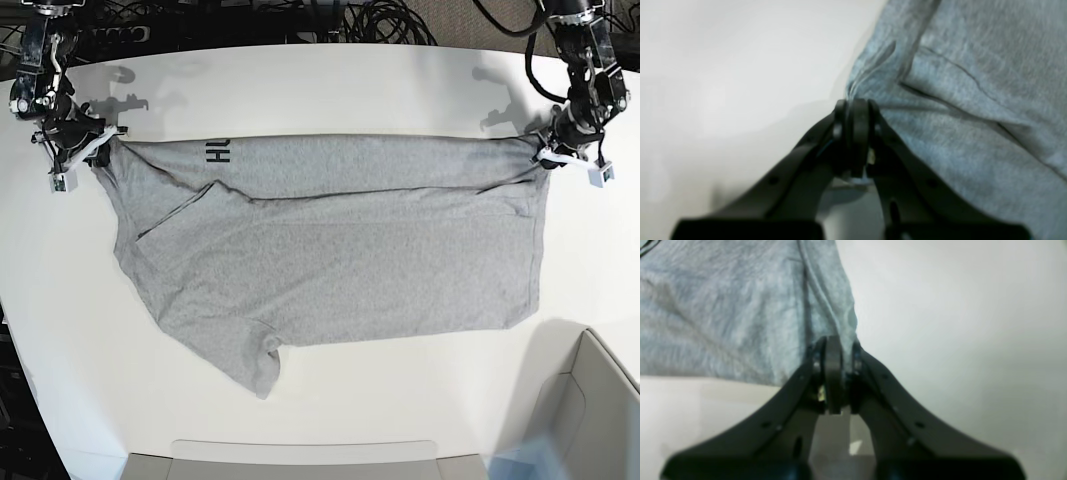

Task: Fold the T-shirt properly
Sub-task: 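Pull both grippers back toward the robot, stretching the folded shirt flat, then release and move both grippers down to the shirt's hem corners, then grasp the hem corners with both grippers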

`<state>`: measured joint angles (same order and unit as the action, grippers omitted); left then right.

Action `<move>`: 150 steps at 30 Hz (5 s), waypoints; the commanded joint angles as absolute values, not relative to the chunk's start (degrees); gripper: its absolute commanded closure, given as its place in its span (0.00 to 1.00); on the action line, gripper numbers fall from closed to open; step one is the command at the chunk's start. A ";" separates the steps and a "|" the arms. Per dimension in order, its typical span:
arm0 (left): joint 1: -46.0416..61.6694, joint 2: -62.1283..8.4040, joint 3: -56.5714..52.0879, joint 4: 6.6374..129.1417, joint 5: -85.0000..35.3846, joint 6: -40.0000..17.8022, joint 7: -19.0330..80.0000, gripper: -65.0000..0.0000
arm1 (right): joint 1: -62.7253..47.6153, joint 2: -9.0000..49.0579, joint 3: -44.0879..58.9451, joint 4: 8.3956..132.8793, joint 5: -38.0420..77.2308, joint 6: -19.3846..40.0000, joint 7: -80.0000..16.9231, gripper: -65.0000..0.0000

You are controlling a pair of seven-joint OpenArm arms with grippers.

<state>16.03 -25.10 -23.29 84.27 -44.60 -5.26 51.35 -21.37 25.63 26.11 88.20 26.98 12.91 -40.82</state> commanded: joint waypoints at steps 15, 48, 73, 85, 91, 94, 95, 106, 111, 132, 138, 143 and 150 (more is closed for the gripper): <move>25.01 -25.98 -31.52 89.80 -43.74 -4.79 55.78 1.00 | -34.51 25.36 31.96 93.76 34.68 12.70 -41.01 1.00; 16.75 -25.98 -29.76 105.98 -43.65 -4.70 62.90 0.74 | -19.65 24.13 29.76 105.80 33.54 12.70 -41.01 0.65; 10.95 -25.80 -23.25 101.41 -43.56 -4.62 62.37 0.74 | 10.86 18.42 1.80 69.14 16.66 12.26 -43.91 0.69; 10.68 -25.71 -23.25 101.32 -43.56 -4.62 62.29 0.74 | 2.42 16.31 10.15 92.97 16.84 12.44 -51.91 0.68; 10.68 -25.71 -23.25 101.32 -43.56 -4.62 62.29 0.74 | 12.18 16.48 9.19 87.43 16.75 12.62 -52.00 0.65; 10.68 -25.71 -23.25 101.32 -43.56 -4.62 62.29 0.74 | 19.47 17.63 5.14 76.88 16.75 12.70 -51.47 0.57; 10.68 -25.71 -23.25 101.32 -43.56 -4.70 62.29 0.74 | 21.93 18.15 2.77 72.75 16.75 12.79 -50.07 0.55; 10.68 -24.13 -23.25 100.97 -43.65 -4.70 62.20 0.74 | 32.13 16.13 -6.20 44.53 16.75 14.99 -34.33 0.55; 9.10 -24.13 -23.25 100.79 -43.65 -4.70 62.20 0.74 | 33.80 14.46 -6.55 35.12 16.57 15.43 -28.79 0.55; -27.03 -35.56 5.67 50.15 -43.65 -4.88 42.86 0.68 | 32.04 13.76 -20.00 38.20 16.75 15.43 -26.33 0.55; -27.21 -35.47 8.13 49.01 -43.65 -4.79 42.15 0.68 | 31.16 14.99 -19.82 38.20 16.75 15.43 -26.33 0.55; -27.38 -35.56 8.13 44.97 -43.65 -4.79 39.52 0.68 | 30.55 15.08 -19.82 38.20 16.75 15.43 -26.33 0.55; -27.47 -35.12 8.13 42.95 -43.65 -4.97 39.52 0.68 | 30.46 14.64 -19.82 38.29 16.75 15.43 -26.33 0.55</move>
<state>-26.22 -34.28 8.36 42.41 -43.59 -4.97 39.48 30.96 14.39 -19.66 38.81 18.02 15.29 -20.86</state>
